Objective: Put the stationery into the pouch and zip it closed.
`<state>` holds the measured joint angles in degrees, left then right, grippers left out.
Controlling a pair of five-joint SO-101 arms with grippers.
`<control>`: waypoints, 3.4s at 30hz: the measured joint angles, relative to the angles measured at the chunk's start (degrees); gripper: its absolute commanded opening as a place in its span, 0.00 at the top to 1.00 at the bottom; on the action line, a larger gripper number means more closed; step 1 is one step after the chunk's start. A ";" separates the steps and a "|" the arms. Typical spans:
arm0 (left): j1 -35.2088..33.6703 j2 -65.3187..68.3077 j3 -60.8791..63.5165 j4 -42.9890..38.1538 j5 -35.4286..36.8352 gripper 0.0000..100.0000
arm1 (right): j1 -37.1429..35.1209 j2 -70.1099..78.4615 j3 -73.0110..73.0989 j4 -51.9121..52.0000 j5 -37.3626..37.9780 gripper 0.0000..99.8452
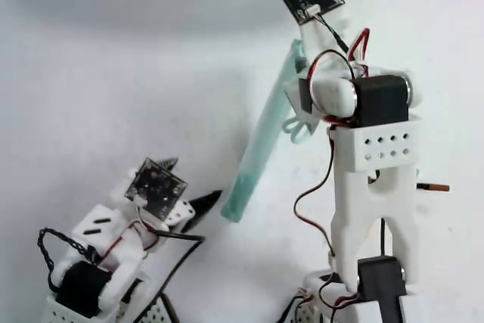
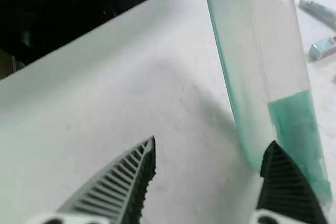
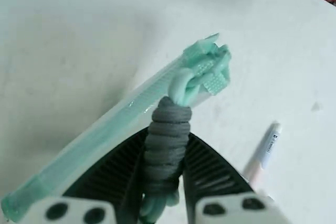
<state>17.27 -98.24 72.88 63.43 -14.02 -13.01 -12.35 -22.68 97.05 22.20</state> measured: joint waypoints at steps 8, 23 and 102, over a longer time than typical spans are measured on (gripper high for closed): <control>10.37 0.00 -3.16 1.93 3.43 0.68 | 0.26 0.00 0.00 -2.11 -7.74 0.98; 11.96 0.00 -3.08 1.67 3.52 0.68 | -2.46 0.00 -21.19 1.23 -11.69 0.98; -1.49 -6.33 5.27 -3.16 7.12 0.68 | -5.27 -21.45 -1.23 -1.05 -1.67 0.98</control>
<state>15.78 -104.57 78.15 60.26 -6.90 -18.29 -33.80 -23.91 96.00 20.53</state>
